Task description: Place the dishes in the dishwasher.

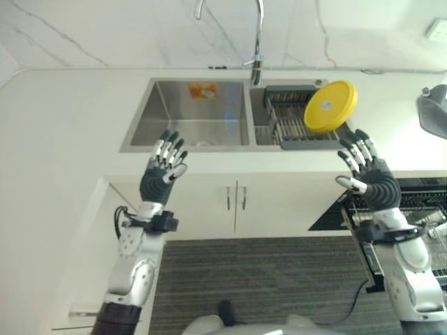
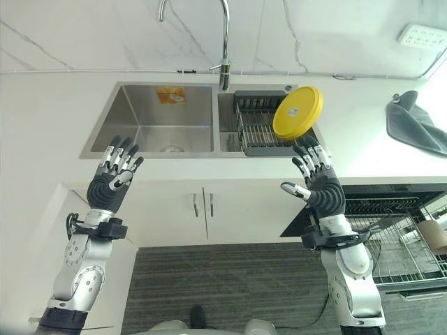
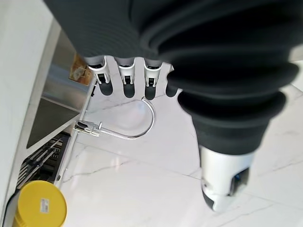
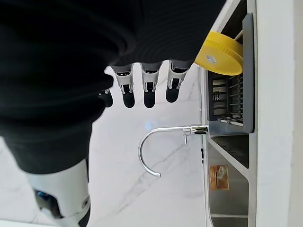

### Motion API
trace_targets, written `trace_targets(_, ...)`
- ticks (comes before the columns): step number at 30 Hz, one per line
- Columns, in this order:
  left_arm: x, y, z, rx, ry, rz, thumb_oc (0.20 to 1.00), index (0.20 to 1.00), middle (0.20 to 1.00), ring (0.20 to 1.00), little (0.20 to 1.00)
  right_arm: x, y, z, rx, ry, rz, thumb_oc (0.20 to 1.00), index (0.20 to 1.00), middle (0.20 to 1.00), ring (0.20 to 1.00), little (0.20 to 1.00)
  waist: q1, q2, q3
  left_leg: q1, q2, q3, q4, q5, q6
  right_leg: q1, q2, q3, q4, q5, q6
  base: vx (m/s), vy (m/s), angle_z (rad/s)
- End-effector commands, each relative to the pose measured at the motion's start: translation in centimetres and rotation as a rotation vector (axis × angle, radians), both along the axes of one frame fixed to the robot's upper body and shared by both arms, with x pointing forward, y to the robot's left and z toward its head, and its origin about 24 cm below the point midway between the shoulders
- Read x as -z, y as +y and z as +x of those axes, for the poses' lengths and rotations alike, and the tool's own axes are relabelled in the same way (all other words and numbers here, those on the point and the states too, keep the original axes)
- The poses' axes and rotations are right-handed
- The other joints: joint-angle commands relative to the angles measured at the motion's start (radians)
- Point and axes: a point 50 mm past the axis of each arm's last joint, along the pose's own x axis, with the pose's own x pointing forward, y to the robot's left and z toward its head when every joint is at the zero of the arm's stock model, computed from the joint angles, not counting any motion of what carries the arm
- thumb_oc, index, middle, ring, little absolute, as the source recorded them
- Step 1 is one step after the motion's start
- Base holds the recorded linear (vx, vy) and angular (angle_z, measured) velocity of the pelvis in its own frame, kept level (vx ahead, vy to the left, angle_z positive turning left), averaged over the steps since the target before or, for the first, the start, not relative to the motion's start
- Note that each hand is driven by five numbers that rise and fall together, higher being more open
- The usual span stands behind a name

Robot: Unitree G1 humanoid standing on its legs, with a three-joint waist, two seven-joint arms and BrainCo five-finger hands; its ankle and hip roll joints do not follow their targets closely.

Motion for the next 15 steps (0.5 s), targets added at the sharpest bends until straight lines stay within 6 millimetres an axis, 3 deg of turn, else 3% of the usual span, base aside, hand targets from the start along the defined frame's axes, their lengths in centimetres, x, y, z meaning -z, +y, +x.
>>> trace_targets(1,-2.75,0.44,-0.35,-0.031,-0.137,0.074,1.0,1.0,1.0,1.0,1.0,-2.44,0.12,-0.04,-0.034,-0.146,-0.046,1.0,1.0,1.0,1.0,1.0,-0.009,0.005,-0.018,-0.004,0.047,-0.117,0.031,-0.095,-0.09,0.046,0.079,-0.082,-0.353,0.075,-0.068,0.12,-0.09,-0.28)
trace_targets(4,-2.96,0.34,-0.36,-0.039,-0.149,0.085,1.0,1.0,1.0,1.0,1.0,-2.74,-0.2,0.06,-0.035,-0.159,-0.017,1.0,1.0,1.0,1.0,1.0,-0.026,-0.001,0.005,0.019,0.059,-0.098,0.026,-0.112,-0.1,0.022,0.056,-0.089,-0.518,0.127,-0.056,0.13,-0.163,-0.27)
trace_targets(6,-2.8,0.2,-0.42,-0.038,-0.144,0.097,1.0,1.0,1.0,1.0,1.0,-2.69,0.08,0.24,-0.037,-0.157,-0.002,1.0,1.0,1.0,1.0,1.0,-0.042,-0.008,0.02,0.051,0.059,-0.082,0.019,-0.14,-0.103,-0.013,0.026,-0.072,-0.606,0.228,-0.029,0.24,-0.29,-0.18)
trace_targets(8,-2.73,0.13,-0.49,-0.032,-0.139,0.108,1.0,1.0,1.0,1.0,1.0,-2.57,0.29,0.2,-0.041,-0.149,0.003,1.0,1.0,1.0,1.0,1.0,-0.058,-0.014,0.026,0.081,0.059,-0.091,0.022,-0.175,-0.098,-0.043,0.006,-0.036,-0.647,0.293,-0.013,0.35,-0.396,-0.07)
trace_targets(11,-2.75,0.07,-0.45,-0.023,-0.138,0.119,1.0,1.0,1.0,1.0,1.0,-2.3,0.19,-0.1,-0.038,-0.14,0.013,1.0,1.0,1.0,1.0,1.0,-0.08,-0.01,0.014,0.111,0.081,-0.106,0.025,-0.196,-0.099,-0.037,0.013,-0.002,-0.668,0.278,-0.008,0.31,-0.407,0.4)
trace_targets(13,-2.8,0.08,-0.44,-0.019,-0.132,0.087,1.0,1.0,1.0,1.0,1.0,-2.44,0.08,0.02,-0.028,-0.135,-0.004,1.0,1.0,1.0,1.0,1.0,-0.088,-0.003,-0.006,0.148,0.114,-0.089,0.011,-0.194,-0.122,-0.013,0.025,-0.028,-0.705,0.263,-0.008,0.24,-0.38,0.52)
trace_targets(15,-3.0,0.04,-0.5,-0.01,-0.139,0.068,1.0,1.0,1.0,1.0,1.0,-3.12,0.15,0.39,-0.04,-0.147,-0.017,1.0,1.0,1.0,1.0,1.0,-0.099,0.008,-0.03,0.193,0.16,-0.064,0.001,-0.192,-0.155,0.002,0.051,-0.034,-0.722,0.247,-0.031,0.27,-0.436,0.29)
